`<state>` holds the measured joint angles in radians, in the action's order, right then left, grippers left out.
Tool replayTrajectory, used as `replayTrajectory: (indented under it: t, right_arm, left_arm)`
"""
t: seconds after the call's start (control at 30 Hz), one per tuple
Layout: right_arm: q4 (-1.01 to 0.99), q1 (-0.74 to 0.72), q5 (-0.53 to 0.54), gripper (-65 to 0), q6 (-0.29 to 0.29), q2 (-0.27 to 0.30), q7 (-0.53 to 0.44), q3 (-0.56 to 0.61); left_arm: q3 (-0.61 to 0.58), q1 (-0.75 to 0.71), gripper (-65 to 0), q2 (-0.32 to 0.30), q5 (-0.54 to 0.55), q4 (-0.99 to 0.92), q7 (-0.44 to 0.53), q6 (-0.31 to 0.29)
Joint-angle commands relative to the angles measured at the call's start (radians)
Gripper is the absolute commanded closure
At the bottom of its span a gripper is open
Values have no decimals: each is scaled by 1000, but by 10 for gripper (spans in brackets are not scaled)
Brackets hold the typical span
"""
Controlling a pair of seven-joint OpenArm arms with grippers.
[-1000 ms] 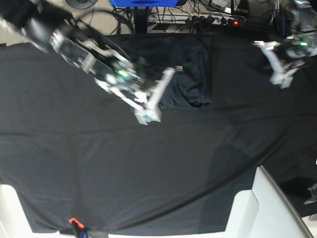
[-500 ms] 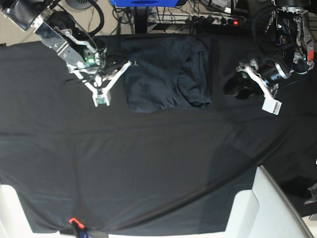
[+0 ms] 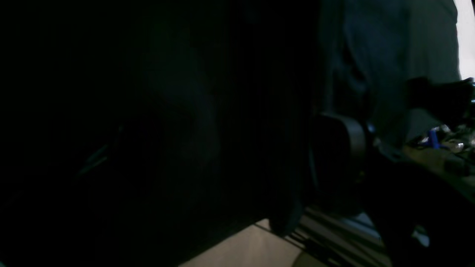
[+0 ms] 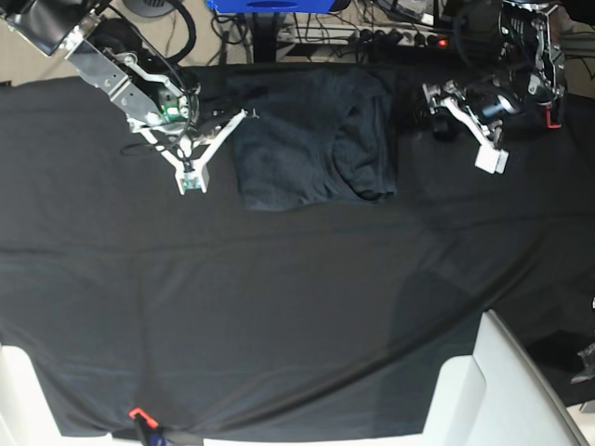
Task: Fold the T-shirt properly
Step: 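Move the left gripper to the folded stack's side edge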
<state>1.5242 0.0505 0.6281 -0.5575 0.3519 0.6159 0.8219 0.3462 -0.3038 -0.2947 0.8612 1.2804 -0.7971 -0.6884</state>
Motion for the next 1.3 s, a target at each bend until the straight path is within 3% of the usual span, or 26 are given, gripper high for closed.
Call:
replayTrajectory:
  t: [0.0,0.33,0.67,0.8,0.97,1.27]
  right_arm:
    - [9,-8,-3,-27,0,6,-8,-5]
    - [9,12,-3,-27,0,6,-9,-6]
    - [9,19,-3,-26,0,6,-11,-6]
    - [9,19,-3,-26,0,6,-11,-6]
    - [11,39,-3,-26,0,8,-75,-6]
    - [11,50,-3,-26,0,12,-84,-8]
  left_arm:
    - [6,4,-609,2,11,11,11,-10]
    - [6,4,-609,111,-116,11,11,-10]
    - [6,44,-607,136,-116,-80,12,-10]
    - [-6,45,-596,139,-116,-104,77,-10]
    - [-51,47,-393,134,-116,-138,97,-10]
    - [-46,104,-56,131,-116,-232,97,-10]
